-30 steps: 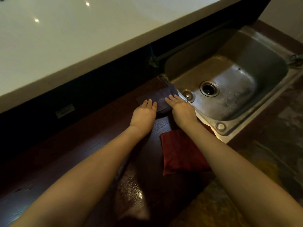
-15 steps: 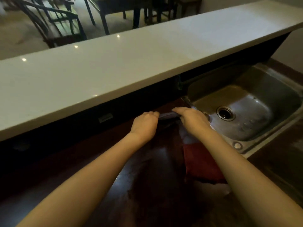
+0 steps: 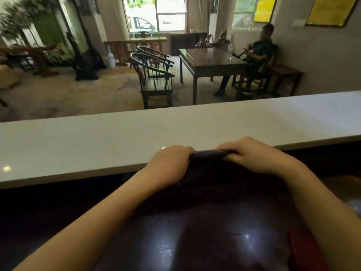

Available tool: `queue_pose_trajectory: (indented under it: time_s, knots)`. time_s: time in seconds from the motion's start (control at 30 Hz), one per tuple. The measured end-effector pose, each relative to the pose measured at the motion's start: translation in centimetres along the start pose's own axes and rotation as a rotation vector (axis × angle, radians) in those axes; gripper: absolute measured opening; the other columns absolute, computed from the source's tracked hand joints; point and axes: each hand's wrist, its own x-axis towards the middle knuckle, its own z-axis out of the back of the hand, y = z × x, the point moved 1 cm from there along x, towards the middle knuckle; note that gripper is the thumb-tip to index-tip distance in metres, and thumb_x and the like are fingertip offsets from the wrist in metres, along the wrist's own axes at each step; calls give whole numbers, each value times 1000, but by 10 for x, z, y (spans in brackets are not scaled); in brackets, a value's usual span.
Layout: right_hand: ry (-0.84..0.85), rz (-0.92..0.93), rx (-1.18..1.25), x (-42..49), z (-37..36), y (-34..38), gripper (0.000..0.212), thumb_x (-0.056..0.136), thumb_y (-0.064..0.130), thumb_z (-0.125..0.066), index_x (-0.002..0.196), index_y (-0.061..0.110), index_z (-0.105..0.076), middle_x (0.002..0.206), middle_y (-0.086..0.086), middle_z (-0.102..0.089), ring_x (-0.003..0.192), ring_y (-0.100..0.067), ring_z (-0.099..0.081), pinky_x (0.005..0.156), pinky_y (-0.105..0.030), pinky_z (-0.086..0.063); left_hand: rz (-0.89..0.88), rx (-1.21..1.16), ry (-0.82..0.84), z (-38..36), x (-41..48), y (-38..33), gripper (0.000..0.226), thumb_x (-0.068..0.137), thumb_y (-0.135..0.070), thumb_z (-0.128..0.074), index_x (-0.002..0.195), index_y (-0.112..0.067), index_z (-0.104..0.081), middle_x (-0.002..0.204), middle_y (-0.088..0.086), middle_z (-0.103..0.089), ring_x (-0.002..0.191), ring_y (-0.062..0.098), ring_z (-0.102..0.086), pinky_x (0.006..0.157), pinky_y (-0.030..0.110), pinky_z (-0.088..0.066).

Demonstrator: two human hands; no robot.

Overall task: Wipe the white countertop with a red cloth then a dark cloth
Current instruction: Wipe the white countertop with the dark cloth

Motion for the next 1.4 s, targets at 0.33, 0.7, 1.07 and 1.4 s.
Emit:
queue_pose_trajectory:
  time_s: [0.33, 0.7, 1.07, 1.4]
  knots:
    - [-177, 166, 52, 137, 18, 101, 29, 94, 16, -45, 114, 28, -60, 93, 9, -56, 83, -8, -52, 65, -16, -37, 173, 166, -226, 106, -10, 117, 29, 89, -16, -48, 116, -23, -57, 105, 6, -66, 91, 26, -61, 68, 35, -46]
    - [-290, 181, 73, 220, -52, 148, 31, 91, 14, -47, 111, 31, -63, 106, -3, -67, 92, -23, -59, 78, -37, -49, 121, 303, -311, 85, -26, 229, 29, 84, -19, -56, 114, -22, -55, 111, 4, -64, 99, 25, -57, 69, 38, -47]
    - [-105, 109, -54, 175, -132, 129, 49, 95, 19, -42, 141, 33, -32, 153, 9, -27, 140, -10, -23, 110, -27, -19, 122, 84, -48, -2, -68, 229, 55, 92, -29, -46, 143, -16, -27, 155, 5, -20, 142, 17, -18, 113, 30, -18]
    - [-294, 133, -8, 198, -117, 161, 39, 92, 47, -38, 117, 25, -59, 120, -1, -64, 103, -15, -56, 84, -29, -44, 77, -18, 75, -1, -79, 230, 57, 97, -37, -29, 146, -15, -10, 157, 3, -1, 143, 11, 4, 106, 17, 9]
